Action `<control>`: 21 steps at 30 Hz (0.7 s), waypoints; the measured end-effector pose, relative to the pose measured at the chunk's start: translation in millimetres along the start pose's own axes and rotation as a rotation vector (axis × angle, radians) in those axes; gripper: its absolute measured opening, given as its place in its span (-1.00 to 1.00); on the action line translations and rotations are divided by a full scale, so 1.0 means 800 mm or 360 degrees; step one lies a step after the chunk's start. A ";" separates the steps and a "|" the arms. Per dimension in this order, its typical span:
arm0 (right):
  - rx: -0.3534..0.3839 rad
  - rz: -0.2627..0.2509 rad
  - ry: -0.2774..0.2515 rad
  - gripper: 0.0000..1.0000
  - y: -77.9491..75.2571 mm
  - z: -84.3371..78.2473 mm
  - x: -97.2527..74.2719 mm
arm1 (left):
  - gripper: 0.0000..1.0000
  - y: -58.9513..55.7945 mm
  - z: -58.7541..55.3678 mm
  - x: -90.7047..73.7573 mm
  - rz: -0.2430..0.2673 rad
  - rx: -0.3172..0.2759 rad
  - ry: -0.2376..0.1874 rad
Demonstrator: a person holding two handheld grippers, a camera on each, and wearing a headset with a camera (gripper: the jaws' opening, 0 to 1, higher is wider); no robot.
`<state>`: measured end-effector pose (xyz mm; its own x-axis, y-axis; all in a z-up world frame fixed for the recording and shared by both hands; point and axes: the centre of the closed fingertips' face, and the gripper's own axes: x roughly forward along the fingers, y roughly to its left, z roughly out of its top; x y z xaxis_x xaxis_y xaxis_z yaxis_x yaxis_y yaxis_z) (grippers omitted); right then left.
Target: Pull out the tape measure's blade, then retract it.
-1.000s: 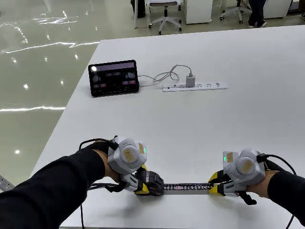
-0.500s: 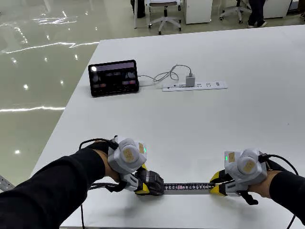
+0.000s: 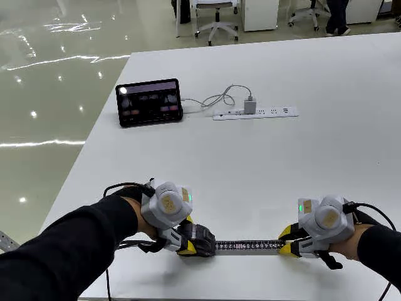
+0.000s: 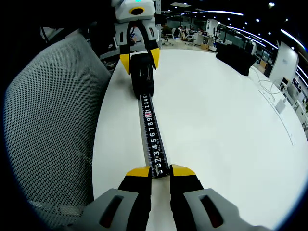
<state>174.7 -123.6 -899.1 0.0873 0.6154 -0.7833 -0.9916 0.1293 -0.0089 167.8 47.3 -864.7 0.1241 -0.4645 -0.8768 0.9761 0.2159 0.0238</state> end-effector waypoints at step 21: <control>-0.0006 -0.0008 0.0013 -0.82 -0.003 -0.010 -0.007 | -0.41 0.000 0.000 0.000 0.0008 0.0009 0.0005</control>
<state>176.1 -133.6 -899.2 0.0918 0.6085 -0.7882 -0.9915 0.1295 -0.0155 167.7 46.8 -864.9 0.1281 -0.4607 -0.8783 0.9765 0.2133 0.0305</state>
